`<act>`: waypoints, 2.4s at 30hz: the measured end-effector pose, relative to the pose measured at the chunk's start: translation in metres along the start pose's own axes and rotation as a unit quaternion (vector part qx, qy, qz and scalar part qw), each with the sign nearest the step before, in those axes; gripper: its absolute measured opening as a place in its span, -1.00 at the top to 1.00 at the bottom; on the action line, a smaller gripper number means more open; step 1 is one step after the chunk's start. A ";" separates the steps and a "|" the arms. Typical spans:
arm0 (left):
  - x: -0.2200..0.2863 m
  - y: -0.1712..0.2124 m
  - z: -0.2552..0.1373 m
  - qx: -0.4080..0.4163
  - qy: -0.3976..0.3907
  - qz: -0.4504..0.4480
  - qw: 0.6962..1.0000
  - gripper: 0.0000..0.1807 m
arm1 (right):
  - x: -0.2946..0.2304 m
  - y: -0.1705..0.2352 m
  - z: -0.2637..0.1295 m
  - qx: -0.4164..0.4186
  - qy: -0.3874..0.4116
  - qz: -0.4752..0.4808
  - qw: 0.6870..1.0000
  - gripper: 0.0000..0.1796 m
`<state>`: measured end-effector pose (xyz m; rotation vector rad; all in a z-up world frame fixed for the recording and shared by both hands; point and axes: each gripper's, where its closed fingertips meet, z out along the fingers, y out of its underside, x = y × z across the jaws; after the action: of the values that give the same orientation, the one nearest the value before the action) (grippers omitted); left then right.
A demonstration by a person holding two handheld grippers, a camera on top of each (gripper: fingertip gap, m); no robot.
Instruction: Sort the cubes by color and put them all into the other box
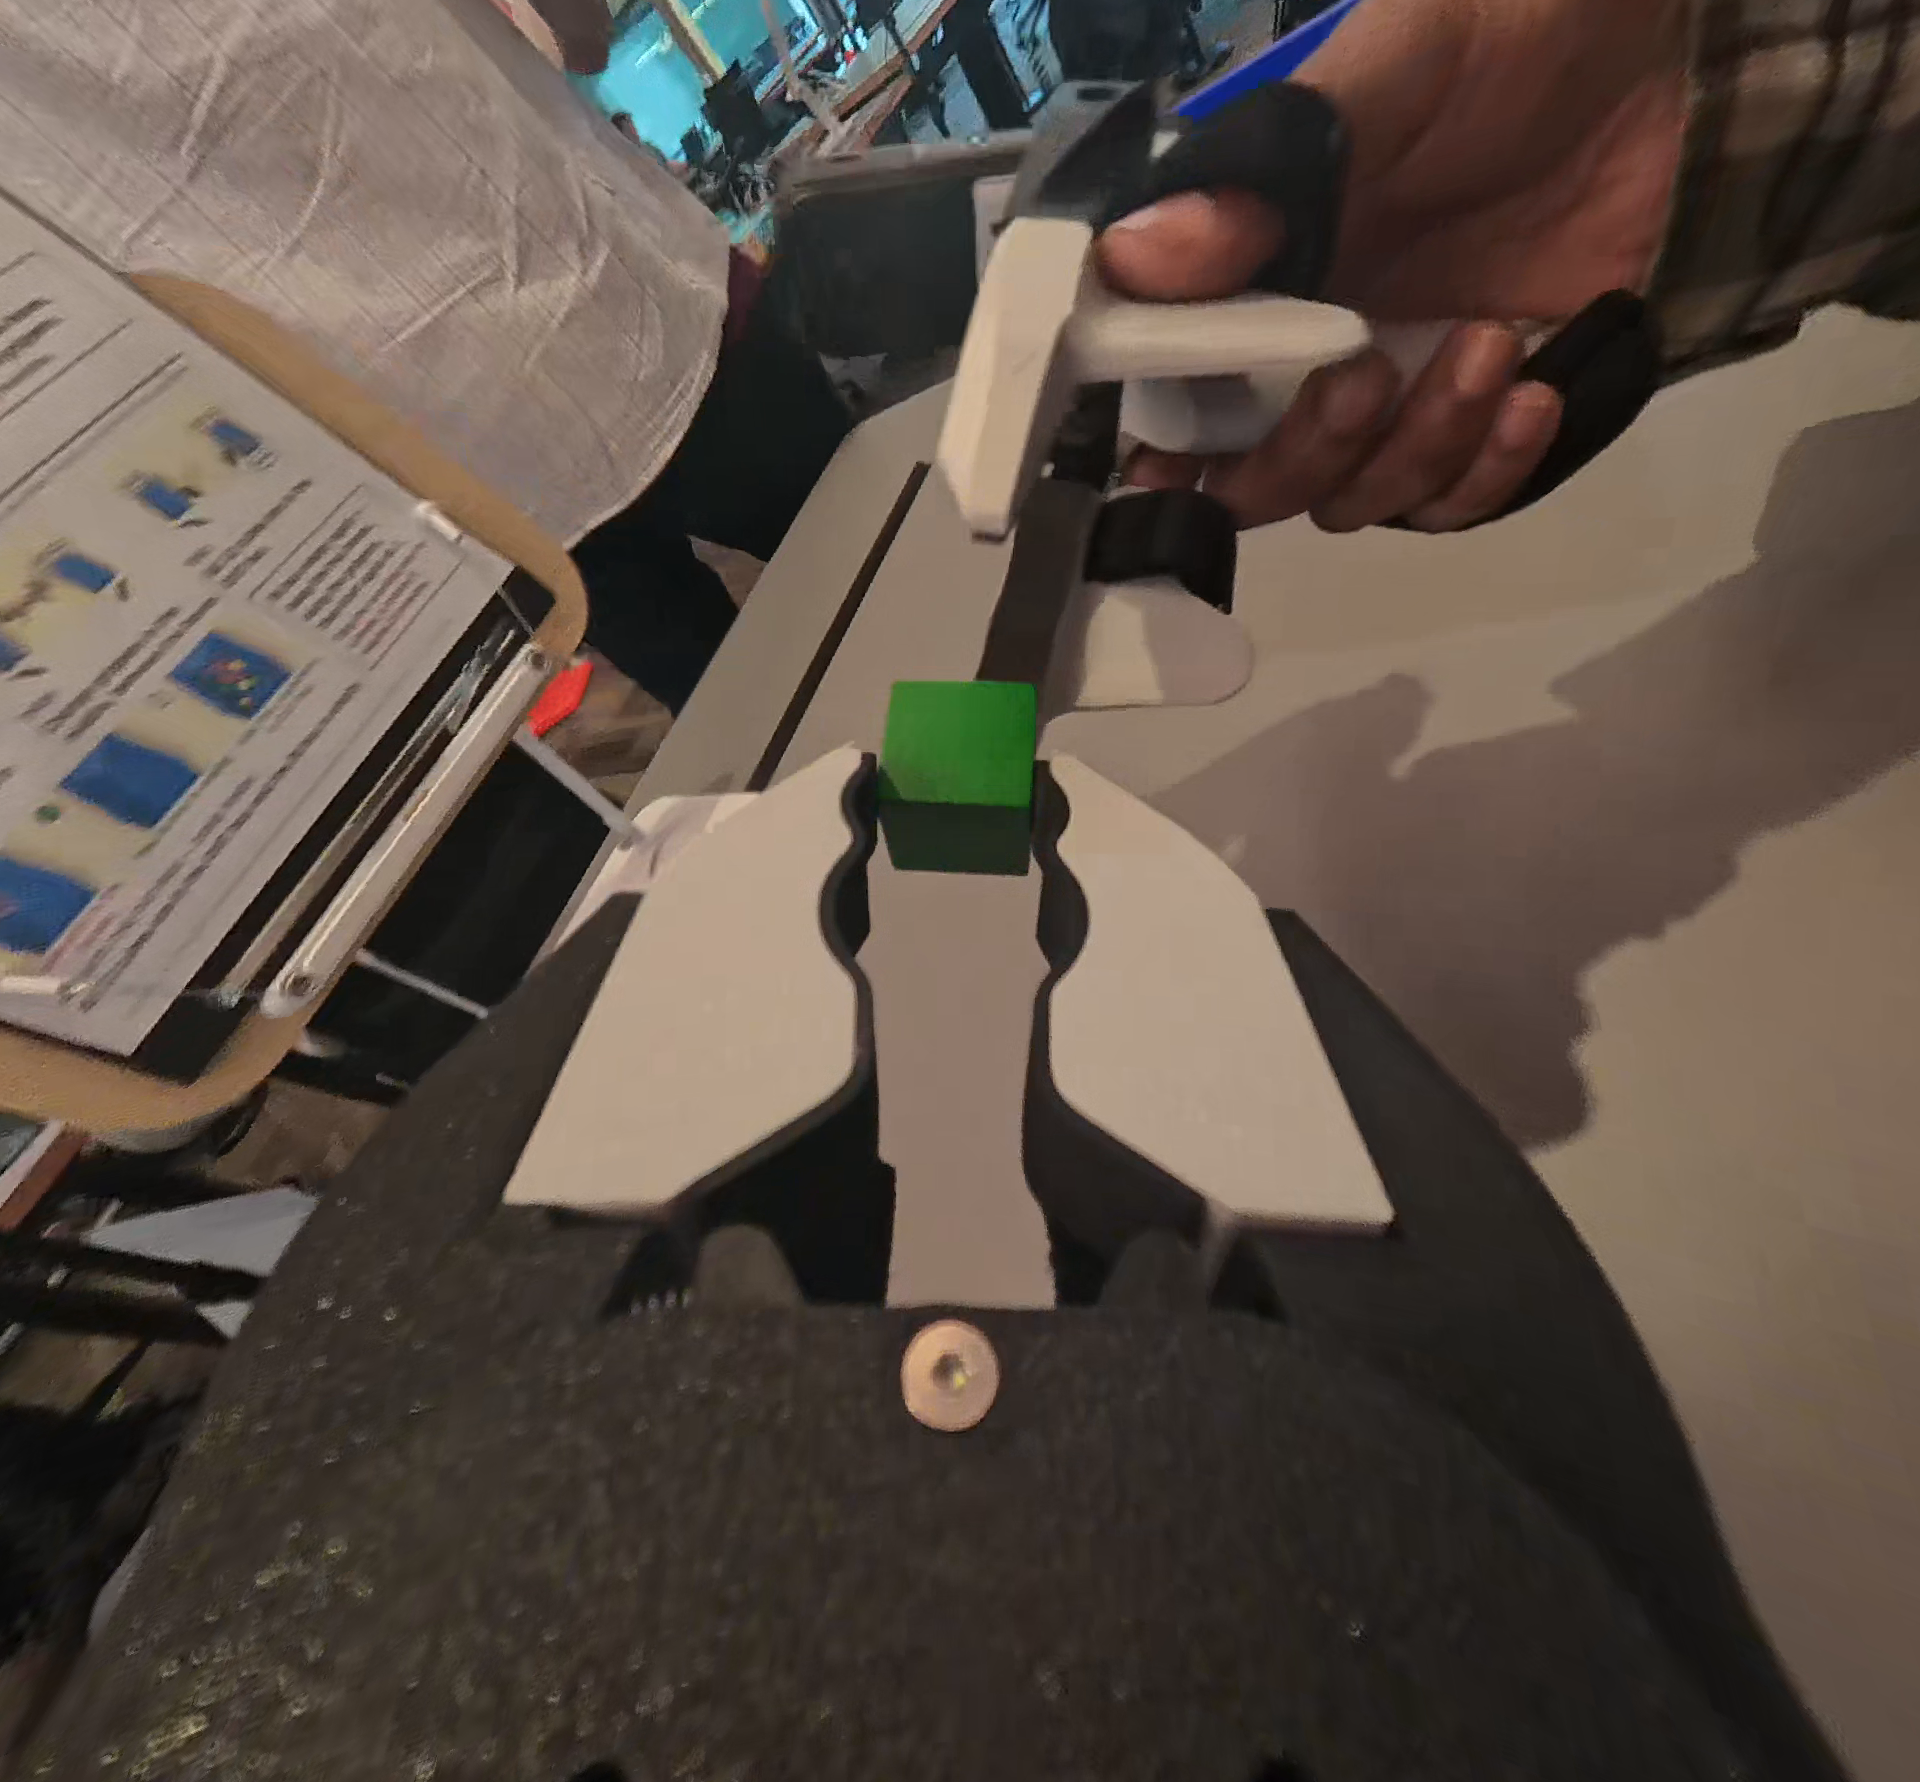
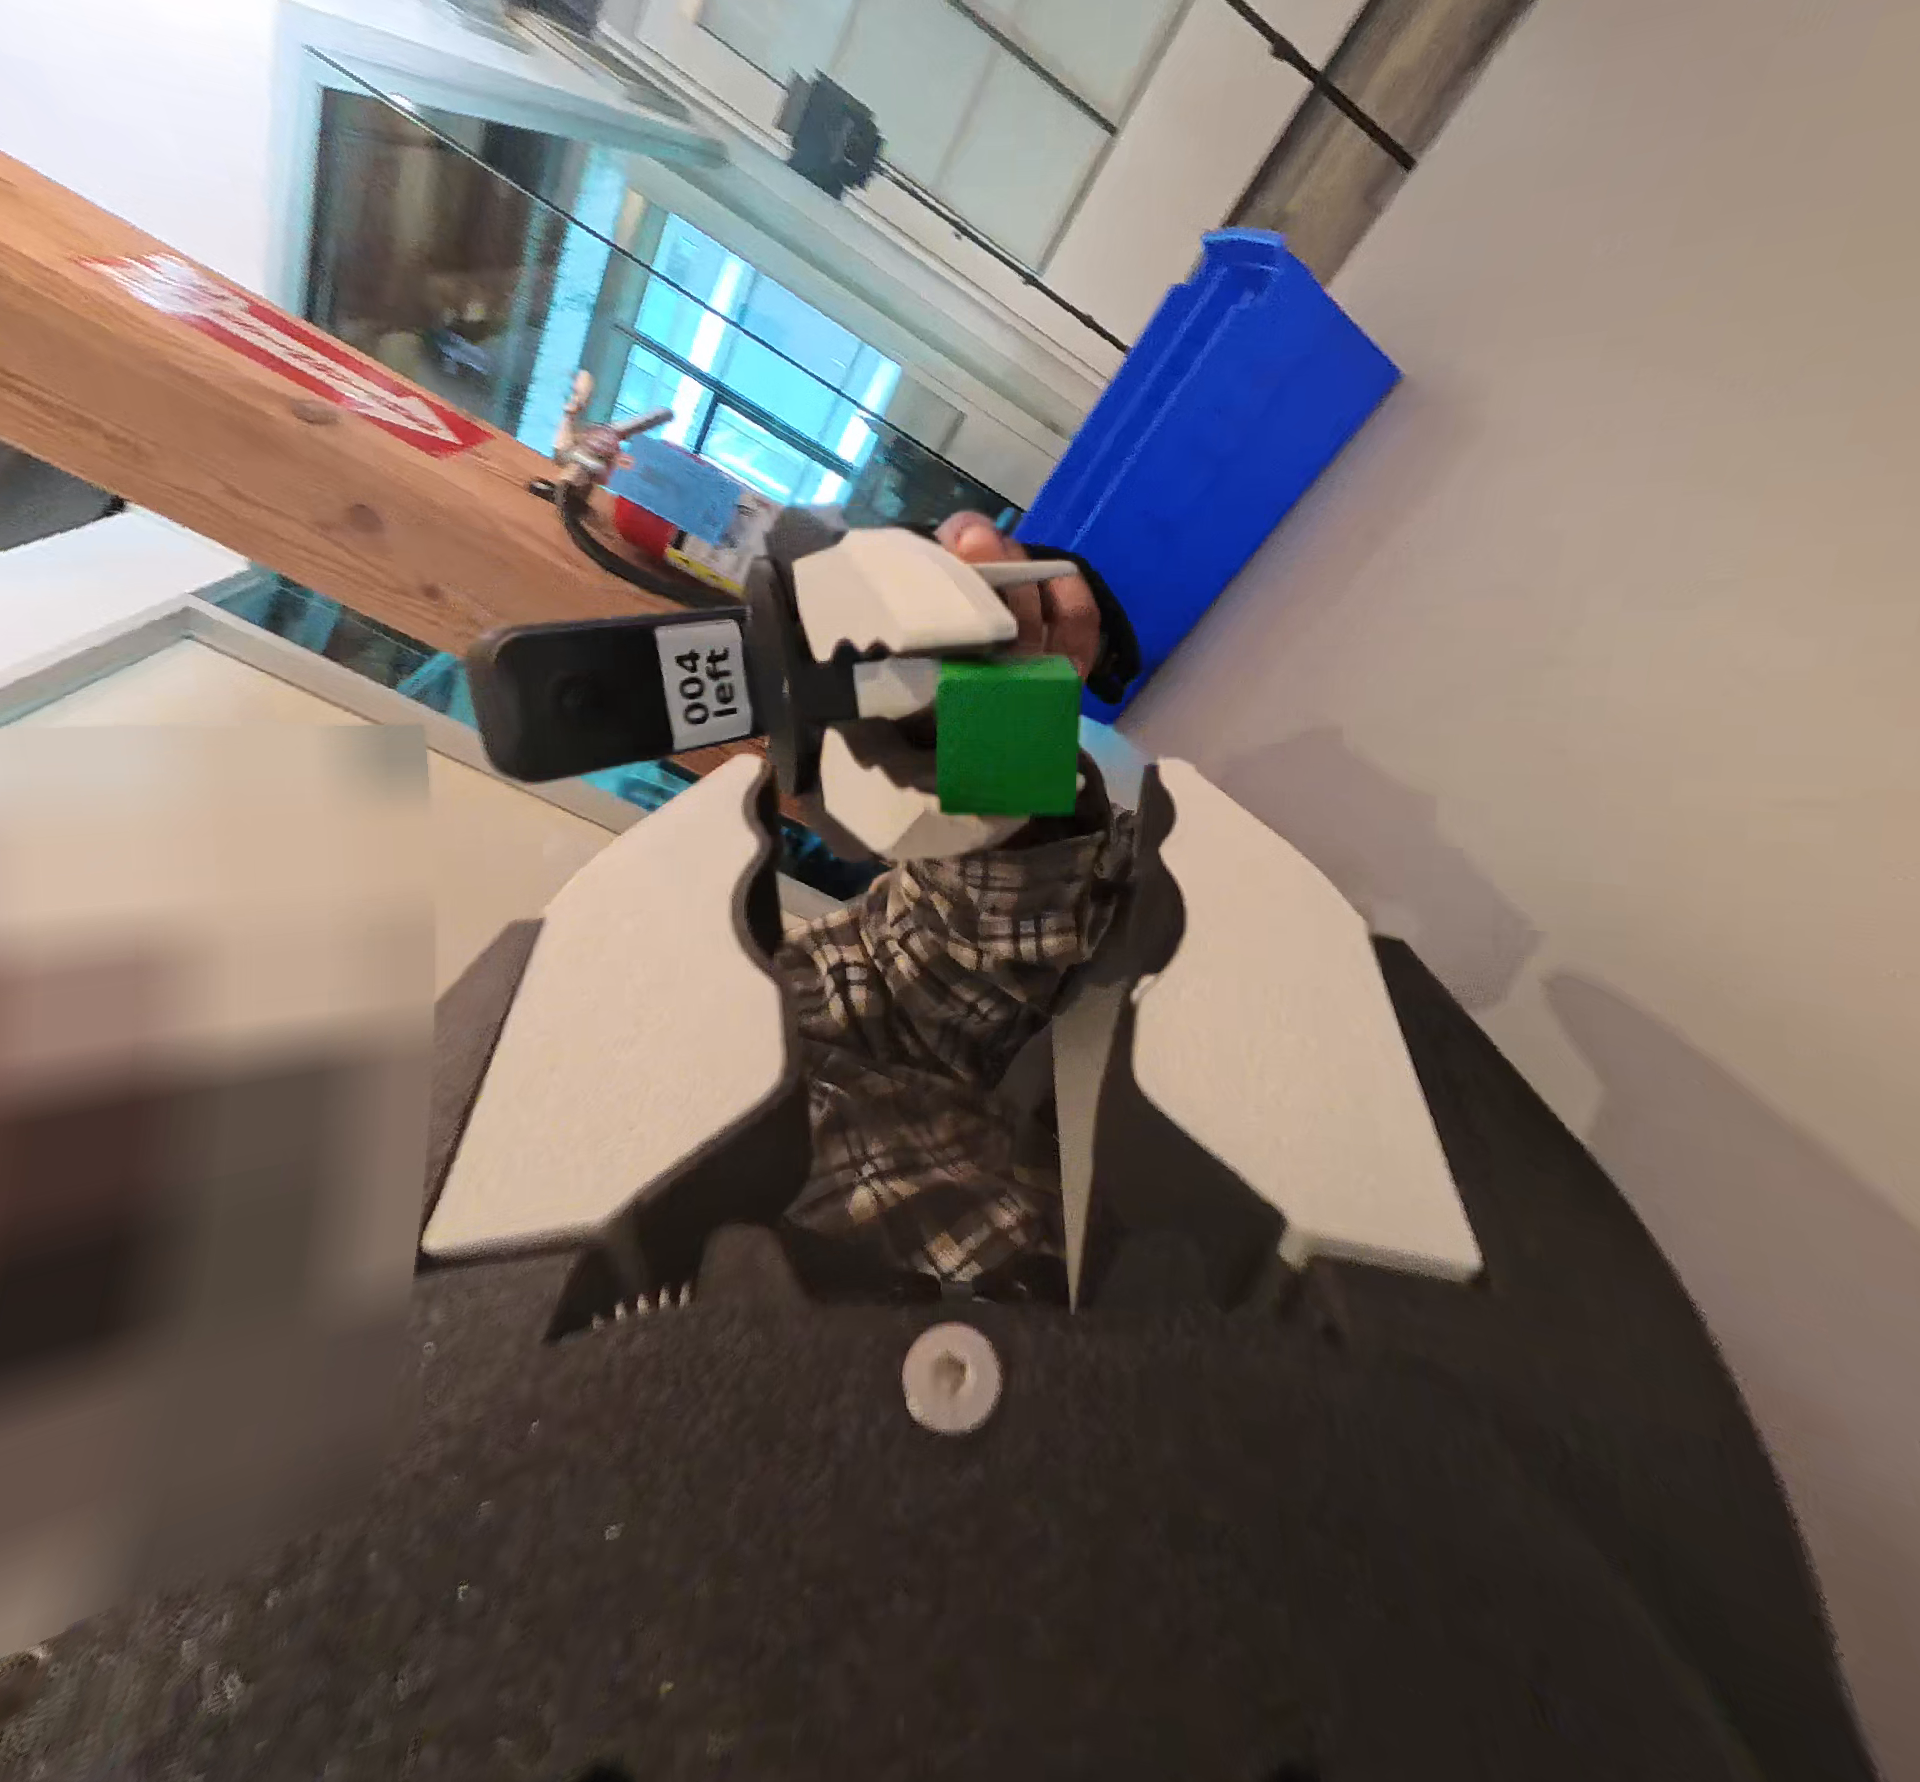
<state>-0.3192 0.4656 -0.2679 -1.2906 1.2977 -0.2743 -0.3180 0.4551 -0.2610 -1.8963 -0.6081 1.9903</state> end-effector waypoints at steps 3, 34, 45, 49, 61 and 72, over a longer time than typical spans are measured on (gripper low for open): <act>0.011 -0.010 0.013 0.029 0.005 -0.002 1.000 0.69 | 0.006 0.005 -0.007 -0.012 0.026 0.012 0.999 0.37; 0.071 -0.013 0.078 0.120 0.033 -0.117 0.985 0.51 | 0.151 -0.029 -0.469 -0.078 0.597 0.021 0.798 0.69; 0.092 -0.020 0.098 0.113 0.059 -0.104 0.986 0.60 | 0.179 -0.004 -0.447 -0.147 0.562 0.037 0.813 0.69; 0.094 -0.021 0.098 0.114 0.062 -0.104 0.986 0.58 | 0.156 -0.015 -0.457 -0.137 0.588 0.030 0.797 0.06; 0.083 -0.029 0.081 0.111 0.038 -0.117 0.986 0.52 | -0.095 -0.106 -0.368 0.101 0.515 -0.240 0.816 0.09; 0.046 -0.011 -0.028 0.050 -0.044 -0.130 0.989 0.48 | 0.013 -0.015 -0.133 0.092 0.253 -0.360 0.893 0.08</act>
<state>-0.3204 0.4117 -0.2771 -1.3705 1.0284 -0.4549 -0.1875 0.4852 -0.2678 -1.6337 -0.7807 1.0011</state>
